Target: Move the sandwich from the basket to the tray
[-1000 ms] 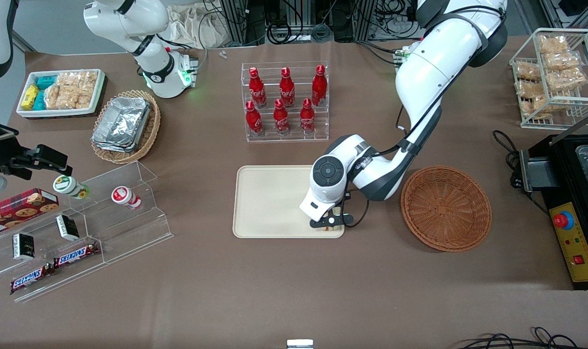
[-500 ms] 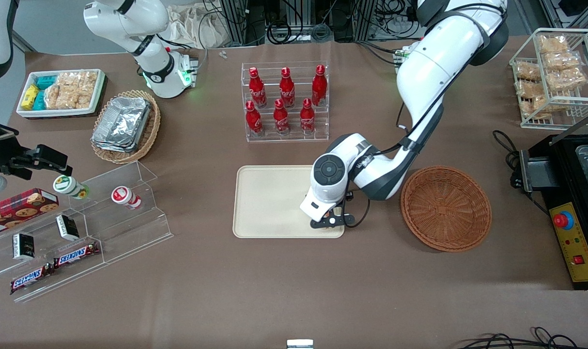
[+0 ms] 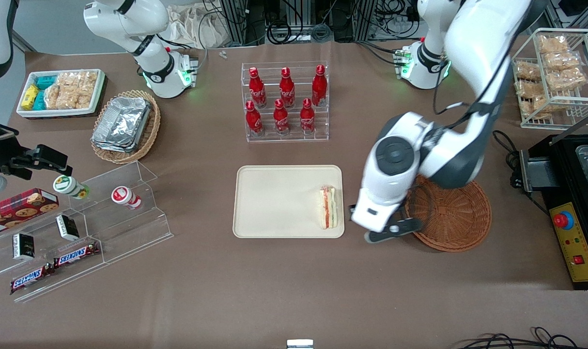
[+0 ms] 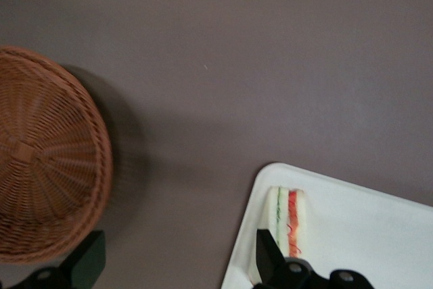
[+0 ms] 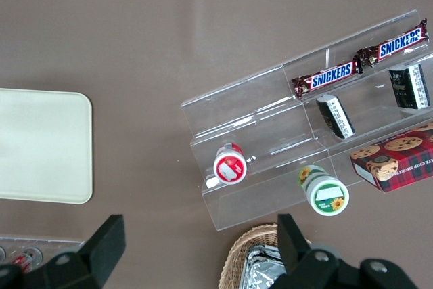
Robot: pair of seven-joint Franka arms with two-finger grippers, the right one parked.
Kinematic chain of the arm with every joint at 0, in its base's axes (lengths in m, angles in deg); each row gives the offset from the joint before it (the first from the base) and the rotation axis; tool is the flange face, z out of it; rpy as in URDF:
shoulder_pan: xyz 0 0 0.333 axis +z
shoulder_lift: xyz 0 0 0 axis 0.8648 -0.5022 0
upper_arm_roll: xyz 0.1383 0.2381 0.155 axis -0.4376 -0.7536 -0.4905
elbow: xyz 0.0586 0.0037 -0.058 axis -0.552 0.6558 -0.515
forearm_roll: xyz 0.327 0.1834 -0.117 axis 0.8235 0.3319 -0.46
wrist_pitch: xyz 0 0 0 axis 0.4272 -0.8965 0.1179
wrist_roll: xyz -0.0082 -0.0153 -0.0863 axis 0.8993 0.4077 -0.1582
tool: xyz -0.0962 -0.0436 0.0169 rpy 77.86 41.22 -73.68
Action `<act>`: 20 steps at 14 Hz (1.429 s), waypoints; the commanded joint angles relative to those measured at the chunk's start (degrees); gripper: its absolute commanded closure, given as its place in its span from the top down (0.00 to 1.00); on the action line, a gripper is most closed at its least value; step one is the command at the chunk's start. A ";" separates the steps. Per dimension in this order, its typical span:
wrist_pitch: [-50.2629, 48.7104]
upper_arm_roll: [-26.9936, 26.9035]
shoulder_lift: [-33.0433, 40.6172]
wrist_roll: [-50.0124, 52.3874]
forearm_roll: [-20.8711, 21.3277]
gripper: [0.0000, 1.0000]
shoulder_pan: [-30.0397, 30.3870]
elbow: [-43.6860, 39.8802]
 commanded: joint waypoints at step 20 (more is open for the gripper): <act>-10.37 -11.42 30.08 -41.82 -20.02 1.00 17.40 20.45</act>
